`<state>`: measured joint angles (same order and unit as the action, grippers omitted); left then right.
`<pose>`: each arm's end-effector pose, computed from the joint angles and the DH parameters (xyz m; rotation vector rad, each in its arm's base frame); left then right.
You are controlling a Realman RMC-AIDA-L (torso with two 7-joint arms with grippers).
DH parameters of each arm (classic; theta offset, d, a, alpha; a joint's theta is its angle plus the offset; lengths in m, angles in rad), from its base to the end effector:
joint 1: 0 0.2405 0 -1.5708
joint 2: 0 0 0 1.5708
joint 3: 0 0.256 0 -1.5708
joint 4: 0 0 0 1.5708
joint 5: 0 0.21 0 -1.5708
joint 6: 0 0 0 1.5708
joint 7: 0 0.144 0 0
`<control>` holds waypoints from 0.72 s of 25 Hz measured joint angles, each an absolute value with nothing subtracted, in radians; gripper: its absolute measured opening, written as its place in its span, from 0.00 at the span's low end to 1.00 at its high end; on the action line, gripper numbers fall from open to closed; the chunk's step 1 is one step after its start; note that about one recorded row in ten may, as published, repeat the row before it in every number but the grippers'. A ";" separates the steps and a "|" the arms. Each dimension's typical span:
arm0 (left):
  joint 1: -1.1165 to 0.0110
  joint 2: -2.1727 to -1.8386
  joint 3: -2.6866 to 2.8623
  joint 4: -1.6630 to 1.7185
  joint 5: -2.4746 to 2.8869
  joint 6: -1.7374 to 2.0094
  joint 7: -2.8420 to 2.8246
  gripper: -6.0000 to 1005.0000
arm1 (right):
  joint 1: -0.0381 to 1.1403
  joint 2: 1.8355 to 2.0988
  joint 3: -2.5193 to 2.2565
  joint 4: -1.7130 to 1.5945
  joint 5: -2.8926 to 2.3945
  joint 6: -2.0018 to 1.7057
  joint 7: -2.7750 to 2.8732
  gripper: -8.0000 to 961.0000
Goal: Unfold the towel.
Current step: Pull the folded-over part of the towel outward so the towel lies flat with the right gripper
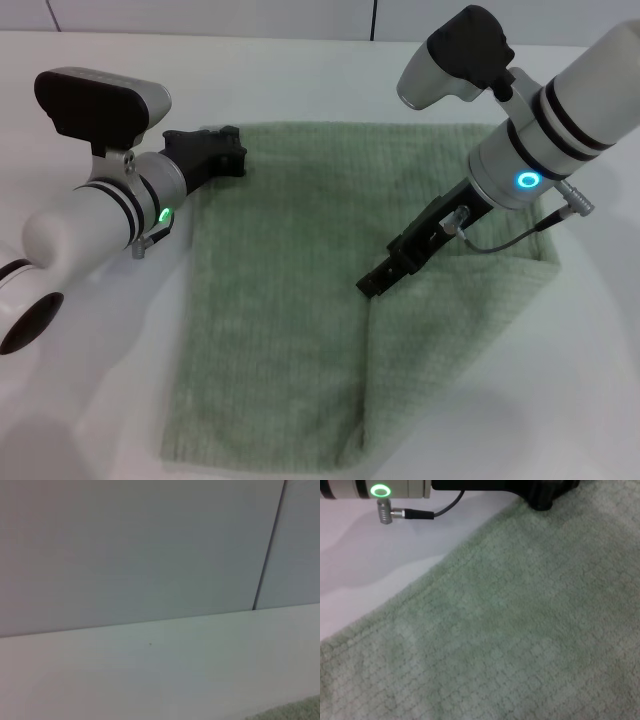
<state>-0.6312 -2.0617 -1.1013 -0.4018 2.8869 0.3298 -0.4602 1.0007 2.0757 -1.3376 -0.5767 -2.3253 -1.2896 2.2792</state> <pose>-0.2739 0.4022 -0.0835 -2.0003 -0.8581 -0.3580 0.1560 0.3889 -0.0840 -2.8971 0.9090 -0.3981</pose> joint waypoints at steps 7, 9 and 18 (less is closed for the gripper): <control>-0.634 -2.061 -1.101 -0.402 2.887 0.330 -0.460 0.00 | 0.996 2.075 -1.337 -0.586 -2.328 -1.287 2.284 0.81; -0.635 -2.061 -1.101 -0.402 2.887 0.330 -0.460 0.00 | 0.994 2.073 -1.336 -0.591 -2.330 -1.286 2.284 0.75; -0.636 -2.060 -1.101 -0.402 2.887 0.330 -0.460 0.00 | 1.006 2.071 -1.336 -0.583 -2.357 -1.297 2.286 0.42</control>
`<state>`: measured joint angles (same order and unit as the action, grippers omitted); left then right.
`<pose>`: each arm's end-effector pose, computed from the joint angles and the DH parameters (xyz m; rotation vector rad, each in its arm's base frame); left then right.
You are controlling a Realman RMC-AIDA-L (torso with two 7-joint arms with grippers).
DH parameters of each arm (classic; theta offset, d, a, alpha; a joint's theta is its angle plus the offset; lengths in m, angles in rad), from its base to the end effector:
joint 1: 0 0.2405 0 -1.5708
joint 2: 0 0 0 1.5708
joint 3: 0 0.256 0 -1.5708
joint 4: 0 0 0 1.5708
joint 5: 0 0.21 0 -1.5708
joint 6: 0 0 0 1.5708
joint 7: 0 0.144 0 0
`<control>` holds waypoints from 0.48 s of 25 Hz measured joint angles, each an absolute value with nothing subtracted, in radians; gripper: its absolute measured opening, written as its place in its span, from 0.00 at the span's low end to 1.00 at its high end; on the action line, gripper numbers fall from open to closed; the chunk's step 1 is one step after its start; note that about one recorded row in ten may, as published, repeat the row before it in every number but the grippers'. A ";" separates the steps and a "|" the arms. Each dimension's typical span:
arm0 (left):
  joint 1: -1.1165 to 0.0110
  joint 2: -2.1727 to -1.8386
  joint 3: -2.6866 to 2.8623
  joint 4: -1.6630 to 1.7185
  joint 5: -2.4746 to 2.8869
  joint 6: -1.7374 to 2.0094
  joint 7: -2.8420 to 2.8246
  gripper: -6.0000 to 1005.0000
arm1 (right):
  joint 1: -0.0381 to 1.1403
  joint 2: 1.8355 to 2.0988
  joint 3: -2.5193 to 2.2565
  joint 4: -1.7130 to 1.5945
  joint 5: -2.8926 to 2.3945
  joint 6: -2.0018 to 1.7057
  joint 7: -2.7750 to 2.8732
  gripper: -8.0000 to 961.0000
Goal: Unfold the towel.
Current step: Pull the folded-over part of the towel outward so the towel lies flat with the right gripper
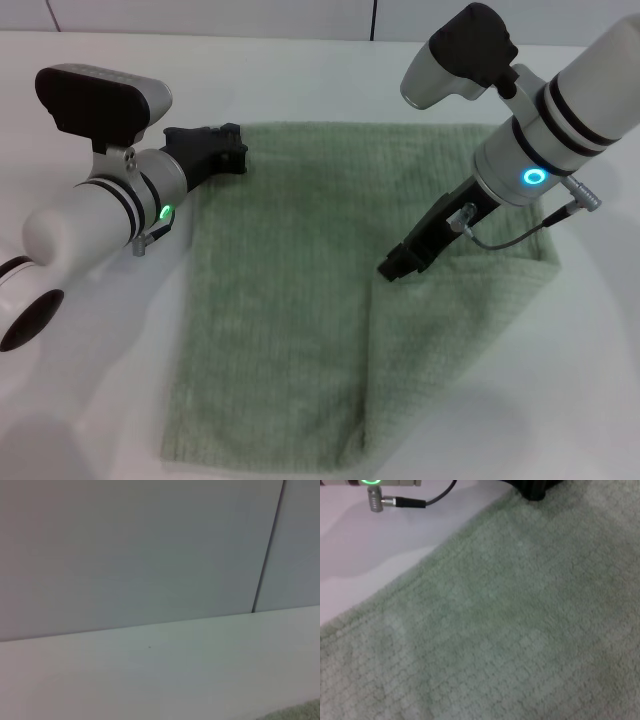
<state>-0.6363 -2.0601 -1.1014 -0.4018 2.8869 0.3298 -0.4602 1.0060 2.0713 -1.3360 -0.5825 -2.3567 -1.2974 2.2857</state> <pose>-0.2722 0.4039 -0.0827 -2.0019 -0.8521 -0.3599 0.1575 0.3911 -0.0804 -2.8842 0.8893 -0.4389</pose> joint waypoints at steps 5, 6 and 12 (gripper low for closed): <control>-0.634 -2.060 -1.101 -0.404 2.887 0.330 -0.460 0.00 | 1.013 2.071 -1.336 -0.573 -2.365 -1.300 2.290 0.27; -0.633 -2.060 -1.101 -0.406 2.887 0.330 -0.460 0.00 | 1.013 2.071 -1.336 -0.573 -2.365 -1.300 2.290 0.23; -0.631 -2.059 -1.101 -0.411 2.887 0.330 -0.460 0.00 | 1.011 2.071 -1.336 -0.579 -2.365 -1.307 2.287 0.02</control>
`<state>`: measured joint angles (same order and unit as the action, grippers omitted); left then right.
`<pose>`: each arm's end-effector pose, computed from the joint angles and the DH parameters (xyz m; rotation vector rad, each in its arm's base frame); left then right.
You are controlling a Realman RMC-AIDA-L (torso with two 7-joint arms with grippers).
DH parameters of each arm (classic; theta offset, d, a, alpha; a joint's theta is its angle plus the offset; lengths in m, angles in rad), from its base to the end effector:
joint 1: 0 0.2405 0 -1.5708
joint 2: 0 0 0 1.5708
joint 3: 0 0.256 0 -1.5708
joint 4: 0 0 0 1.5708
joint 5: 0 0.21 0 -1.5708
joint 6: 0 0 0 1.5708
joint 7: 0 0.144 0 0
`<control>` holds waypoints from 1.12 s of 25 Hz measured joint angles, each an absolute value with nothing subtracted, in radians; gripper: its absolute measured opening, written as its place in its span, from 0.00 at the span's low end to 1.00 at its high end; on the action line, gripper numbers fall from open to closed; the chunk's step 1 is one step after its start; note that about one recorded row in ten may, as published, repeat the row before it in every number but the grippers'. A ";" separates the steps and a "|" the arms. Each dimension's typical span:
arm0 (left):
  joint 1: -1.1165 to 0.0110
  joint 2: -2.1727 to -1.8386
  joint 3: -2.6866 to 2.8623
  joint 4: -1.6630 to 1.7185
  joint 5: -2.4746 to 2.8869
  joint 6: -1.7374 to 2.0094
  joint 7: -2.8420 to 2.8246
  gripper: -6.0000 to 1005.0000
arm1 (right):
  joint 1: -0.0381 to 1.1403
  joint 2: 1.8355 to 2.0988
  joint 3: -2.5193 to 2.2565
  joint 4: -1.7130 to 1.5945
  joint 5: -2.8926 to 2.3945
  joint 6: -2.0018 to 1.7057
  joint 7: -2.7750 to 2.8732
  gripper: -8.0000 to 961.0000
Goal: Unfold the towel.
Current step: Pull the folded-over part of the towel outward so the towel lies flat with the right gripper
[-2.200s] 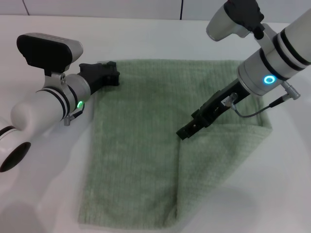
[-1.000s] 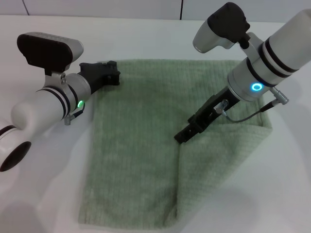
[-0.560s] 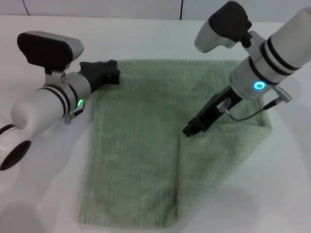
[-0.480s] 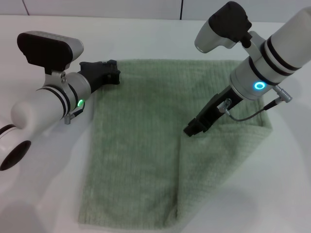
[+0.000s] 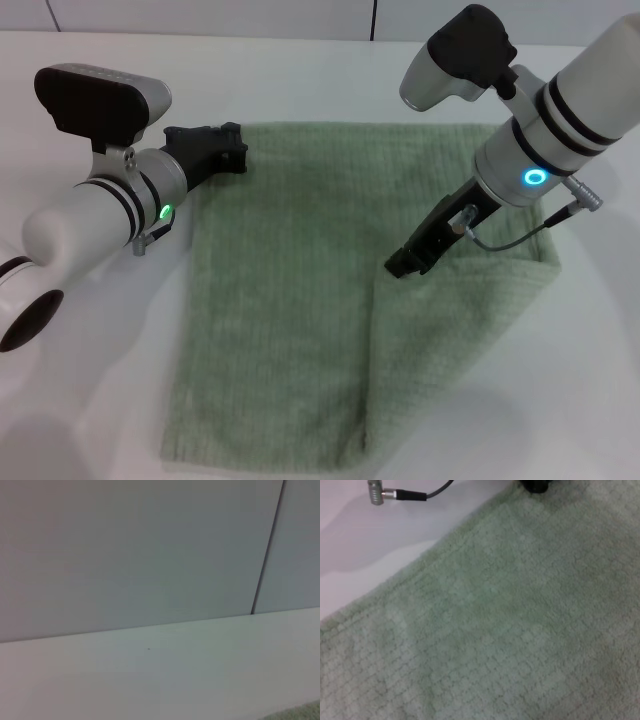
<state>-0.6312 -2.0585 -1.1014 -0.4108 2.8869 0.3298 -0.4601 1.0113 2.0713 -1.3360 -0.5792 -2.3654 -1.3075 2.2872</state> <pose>-0.2717 0.4036 -0.0823 -2.0014 -0.8521 -0.3659 0.1575 0.3903 -0.0802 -2.8886 0.8873 -0.4594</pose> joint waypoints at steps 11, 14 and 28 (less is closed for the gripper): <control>-0.628 -2.059 -1.101 -0.406 2.887 0.330 -0.460 0.00 | 0.961 2.074 -1.336 -0.704 -2.364 -1.379 2.292 0.01; -0.627 -2.059 -1.101 -0.405 2.887 0.330 -0.460 0.00 | 0.925 2.075 -1.336 -0.805 -2.364 -1.448 2.311 0.01; -0.623 -2.059 -1.102 -0.411 2.887 0.330 -0.460 0.00 | 0.833 2.075 -1.337 -1.085 -2.356 -1.844 2.402 0.01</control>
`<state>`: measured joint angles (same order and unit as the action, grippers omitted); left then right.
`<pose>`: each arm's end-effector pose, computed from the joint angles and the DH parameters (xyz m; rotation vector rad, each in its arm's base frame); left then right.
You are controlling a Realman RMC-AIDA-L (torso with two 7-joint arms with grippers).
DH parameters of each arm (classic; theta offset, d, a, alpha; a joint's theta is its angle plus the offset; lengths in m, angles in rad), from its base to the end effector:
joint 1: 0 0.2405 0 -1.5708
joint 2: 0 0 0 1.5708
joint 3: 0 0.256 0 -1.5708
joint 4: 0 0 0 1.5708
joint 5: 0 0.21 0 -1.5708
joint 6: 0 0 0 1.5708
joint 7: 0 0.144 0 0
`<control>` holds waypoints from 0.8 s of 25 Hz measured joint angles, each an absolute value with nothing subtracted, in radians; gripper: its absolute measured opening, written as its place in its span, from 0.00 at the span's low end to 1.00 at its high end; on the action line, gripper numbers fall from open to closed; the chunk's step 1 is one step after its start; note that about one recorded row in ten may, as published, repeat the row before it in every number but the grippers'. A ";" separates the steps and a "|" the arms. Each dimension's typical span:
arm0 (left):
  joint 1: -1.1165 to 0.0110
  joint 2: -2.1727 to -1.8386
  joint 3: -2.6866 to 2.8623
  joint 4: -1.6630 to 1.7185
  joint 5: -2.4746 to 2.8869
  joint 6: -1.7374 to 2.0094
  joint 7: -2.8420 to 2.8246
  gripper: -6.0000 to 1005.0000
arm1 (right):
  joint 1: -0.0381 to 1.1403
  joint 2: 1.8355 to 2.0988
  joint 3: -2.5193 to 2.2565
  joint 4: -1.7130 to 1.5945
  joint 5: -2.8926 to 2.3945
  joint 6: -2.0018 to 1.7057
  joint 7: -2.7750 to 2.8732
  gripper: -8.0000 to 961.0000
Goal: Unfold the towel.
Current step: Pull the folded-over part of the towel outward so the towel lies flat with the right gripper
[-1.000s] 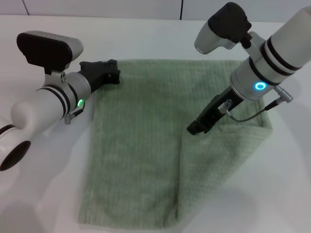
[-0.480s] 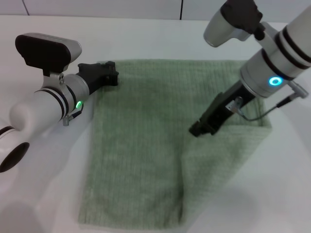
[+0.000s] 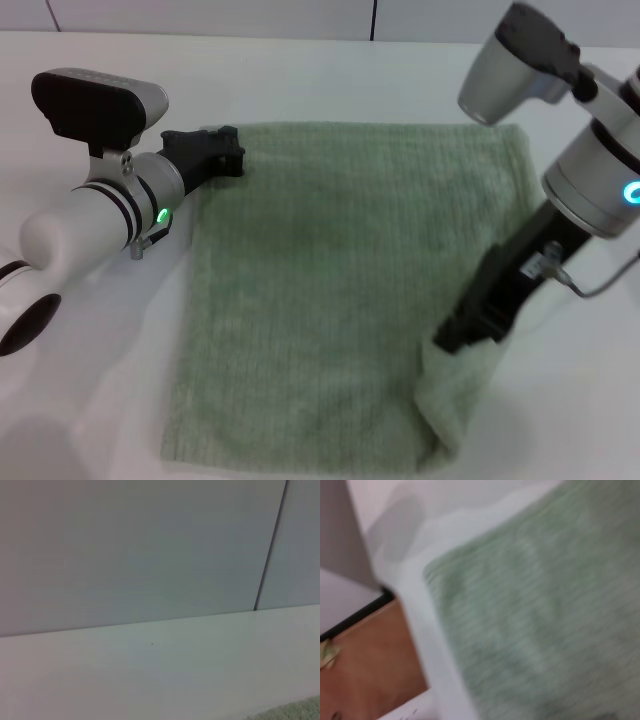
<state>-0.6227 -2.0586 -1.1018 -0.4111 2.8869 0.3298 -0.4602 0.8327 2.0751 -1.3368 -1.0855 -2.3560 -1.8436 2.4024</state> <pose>-0.2750 0.4013 -0.0823 -1.9969 -0.8607 -0.3617 0.1330 0.3328 -0.0258 2.8352 -0.8136 0.5501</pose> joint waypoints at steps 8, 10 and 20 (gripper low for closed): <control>-0.622 -2.059 -1.103 -0.411 2.887 0.330 -0.460 0.00 | 0.832 2.077 -1.370 -1.072 -2.391 -1.956 2.443 0.01; -0.622 -2.059 -1.103 -0.412 2.887 0.330 -0.460 0.00 | 0.835 2.077 -1.388 -1.064 -2.425 -1.965 2.460 0.01; -0.620 -2.059 -1.103 -0.414 2.887 0.330 -0.460 0.00 | 0.852 2.075 -1.410 -1.023 -2.485 -1.932 2.476 0.04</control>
